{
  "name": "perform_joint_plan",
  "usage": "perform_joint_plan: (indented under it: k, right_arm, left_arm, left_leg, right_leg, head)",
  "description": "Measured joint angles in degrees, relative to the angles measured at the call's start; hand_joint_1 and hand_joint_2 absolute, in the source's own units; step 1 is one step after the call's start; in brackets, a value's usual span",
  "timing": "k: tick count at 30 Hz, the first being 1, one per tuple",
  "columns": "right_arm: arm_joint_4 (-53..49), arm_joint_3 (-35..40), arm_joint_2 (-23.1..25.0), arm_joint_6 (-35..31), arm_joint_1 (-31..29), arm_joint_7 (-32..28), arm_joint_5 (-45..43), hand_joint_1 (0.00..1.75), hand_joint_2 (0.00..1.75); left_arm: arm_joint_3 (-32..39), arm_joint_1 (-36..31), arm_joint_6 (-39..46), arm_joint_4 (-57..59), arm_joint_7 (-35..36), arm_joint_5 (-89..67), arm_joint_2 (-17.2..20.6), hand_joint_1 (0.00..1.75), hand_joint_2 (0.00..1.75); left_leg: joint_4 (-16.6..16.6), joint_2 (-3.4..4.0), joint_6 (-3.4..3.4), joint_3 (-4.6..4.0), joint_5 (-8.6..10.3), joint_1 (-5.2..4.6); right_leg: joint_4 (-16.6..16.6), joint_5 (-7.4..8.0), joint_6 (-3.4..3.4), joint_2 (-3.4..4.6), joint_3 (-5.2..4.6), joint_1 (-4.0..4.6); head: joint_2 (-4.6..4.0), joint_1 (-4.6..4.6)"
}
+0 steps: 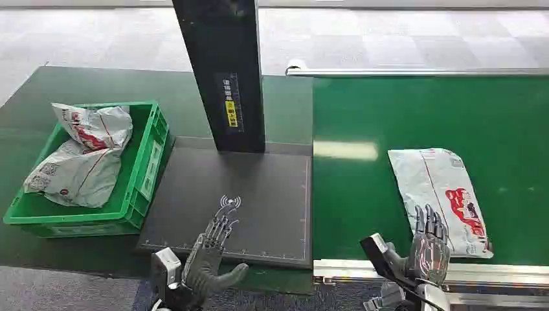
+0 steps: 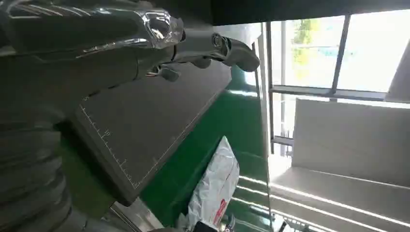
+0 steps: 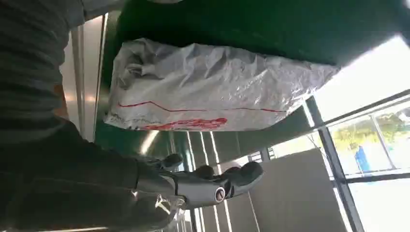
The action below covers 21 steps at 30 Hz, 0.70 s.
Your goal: Moved the parcel from conveyor to table for the left to box.
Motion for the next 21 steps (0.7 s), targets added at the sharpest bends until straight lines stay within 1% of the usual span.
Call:
perform_joint_plan:
  k: [11, 15, 21]
  right_arm:
    - [7.1, -1.3, -0.4, -1.0, -2.2, -0.9, 0.3, 0.00, 1.75]
    - [9.9, -1.9, -0.8, -2.3, -3.0, -0.6, 1.2, 0.00, 1.75]
    - [11.8, -2.9, -1.6, -2.6, -3.5, 0.7, 3.6, 0.00, 1.75]
  left_arm:
    - [0.0, -0.3, -0.4, 0.1, 0.3, -0.6, 0.0, 0.00, 1.75]
    - [0.1, -0.4, -0.8, 0.1, 0.3, -0.6, 0.0, 0.00, 1.75]
    - [0.2, -0.4, -1.0, 0.1, 0.3, -0.7, 0.0, 0.00, 1.75]
  left_leg:
    - [0.0, 0.01, 0.00, 0.00, 0.00, 0.00]
    - [0.0, 0.00, 0.00, 0.00, 0.00, 0.00]
    - [0.0, 0.00, 0.00, 0.00, 0.00, 0.00]
  right_leg:
    - [0.0, 0.00, 0.00, 0.00, 0.00, 0.00]
    - [0.0, 0.00, 0.00, 0.00, 0.00, 0.00]
    - [0.0, 0.00, 0.00, 0.00, 0.00, 0.00]
  head:
    - [0.00, 0.00]
    - [0.00, 0.00]
    - [0.00, 0.00]
